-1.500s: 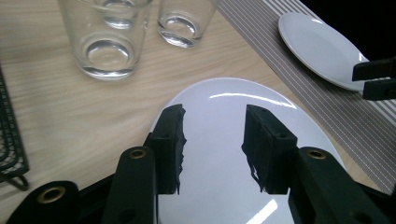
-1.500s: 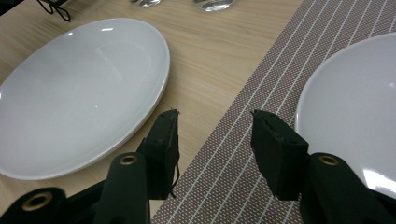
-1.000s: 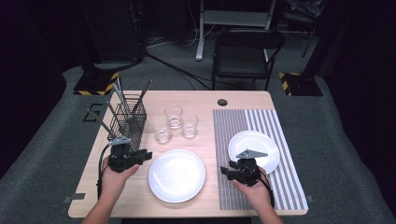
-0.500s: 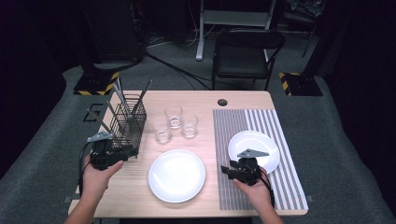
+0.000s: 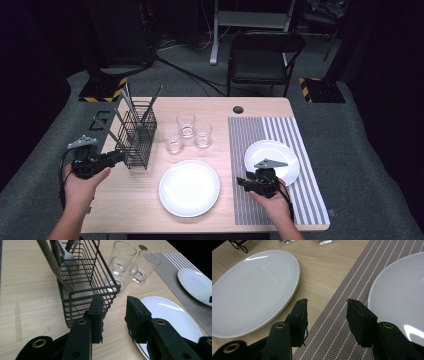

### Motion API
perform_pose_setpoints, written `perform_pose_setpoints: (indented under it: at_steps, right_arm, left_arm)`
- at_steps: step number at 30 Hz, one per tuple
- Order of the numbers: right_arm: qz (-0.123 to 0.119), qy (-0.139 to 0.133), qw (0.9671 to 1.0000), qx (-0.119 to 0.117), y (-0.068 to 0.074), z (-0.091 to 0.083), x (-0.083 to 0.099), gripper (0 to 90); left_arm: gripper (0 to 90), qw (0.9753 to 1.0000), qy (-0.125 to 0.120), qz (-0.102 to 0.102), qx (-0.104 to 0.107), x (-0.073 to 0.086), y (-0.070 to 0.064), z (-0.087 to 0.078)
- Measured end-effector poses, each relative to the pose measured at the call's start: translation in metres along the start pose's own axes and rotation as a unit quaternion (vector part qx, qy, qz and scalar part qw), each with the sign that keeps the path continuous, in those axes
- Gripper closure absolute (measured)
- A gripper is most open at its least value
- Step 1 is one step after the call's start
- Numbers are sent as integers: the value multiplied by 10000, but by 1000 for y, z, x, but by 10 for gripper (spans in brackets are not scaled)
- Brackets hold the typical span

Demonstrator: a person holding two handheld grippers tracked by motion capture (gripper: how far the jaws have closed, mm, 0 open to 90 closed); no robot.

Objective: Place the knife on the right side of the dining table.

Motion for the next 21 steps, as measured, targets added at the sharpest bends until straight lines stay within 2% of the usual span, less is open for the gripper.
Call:
perform_pose_setpoints:
  at_steps: [8,12,21]
  right_arm:
    - [18,2,10000,27,-1,0,0,511]
    - [59,-2,10000,28,-2,-1,0,510]
    - [80,-2,10000,32,-4,-1,0,509]
  left_arm:
    - [666,9998,-34,-4,-206,-8,12,-9]
    - [663,9993,-90,-48,-363,-15,23,-12]
    - [637,9981,-217,-183,-546,-26,42,-9]
Point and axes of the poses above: each handheld gripper's, and its own axes: z roughly forward along the jaws, x roughly out of its underside, y roughly to its left, the point moved 9 cm from there along z, roughly forward along the jaws, and after that the axes turned 12 degrees about x, right-handed, at the moved point
